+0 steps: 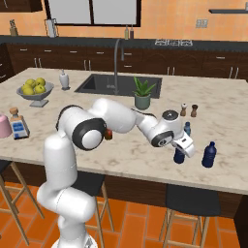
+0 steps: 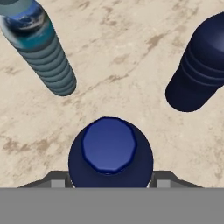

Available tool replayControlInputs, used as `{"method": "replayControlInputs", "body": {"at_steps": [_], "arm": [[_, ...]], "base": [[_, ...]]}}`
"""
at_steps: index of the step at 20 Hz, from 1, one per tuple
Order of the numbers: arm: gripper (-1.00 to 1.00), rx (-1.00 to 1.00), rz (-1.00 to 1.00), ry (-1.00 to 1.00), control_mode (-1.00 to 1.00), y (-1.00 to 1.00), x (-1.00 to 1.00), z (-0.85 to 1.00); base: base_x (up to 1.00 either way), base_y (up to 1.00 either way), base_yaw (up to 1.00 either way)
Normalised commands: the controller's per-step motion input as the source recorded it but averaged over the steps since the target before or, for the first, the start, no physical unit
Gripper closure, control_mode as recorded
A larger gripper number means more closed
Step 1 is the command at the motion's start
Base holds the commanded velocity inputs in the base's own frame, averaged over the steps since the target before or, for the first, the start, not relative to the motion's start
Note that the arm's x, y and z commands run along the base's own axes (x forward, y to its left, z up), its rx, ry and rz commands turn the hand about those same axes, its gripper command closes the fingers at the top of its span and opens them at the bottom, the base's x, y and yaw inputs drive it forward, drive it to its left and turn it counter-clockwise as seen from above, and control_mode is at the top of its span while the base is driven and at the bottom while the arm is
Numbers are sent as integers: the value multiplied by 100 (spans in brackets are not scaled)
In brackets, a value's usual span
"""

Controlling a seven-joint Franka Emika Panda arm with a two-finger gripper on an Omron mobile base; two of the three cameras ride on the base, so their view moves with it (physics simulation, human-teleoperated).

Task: Move the plastic bottles in the middle to the plastics group, and the glass bottles in the middle to the glass group.

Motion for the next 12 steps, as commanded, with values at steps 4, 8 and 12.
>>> {"method": "replayControlInputs", "body": {"at_steps": [4, 8, 12], "arm": [[100, 0, 0, 0, -100, 0, 0, -2], [-100, 0, 0, 0, -100, 0, 0, 0], [-100, 0, 0, 0, -100, 0, 0, 0]], "base": [[0, 0, 0], [0, 0, 0], [0, 0, 0]]}}
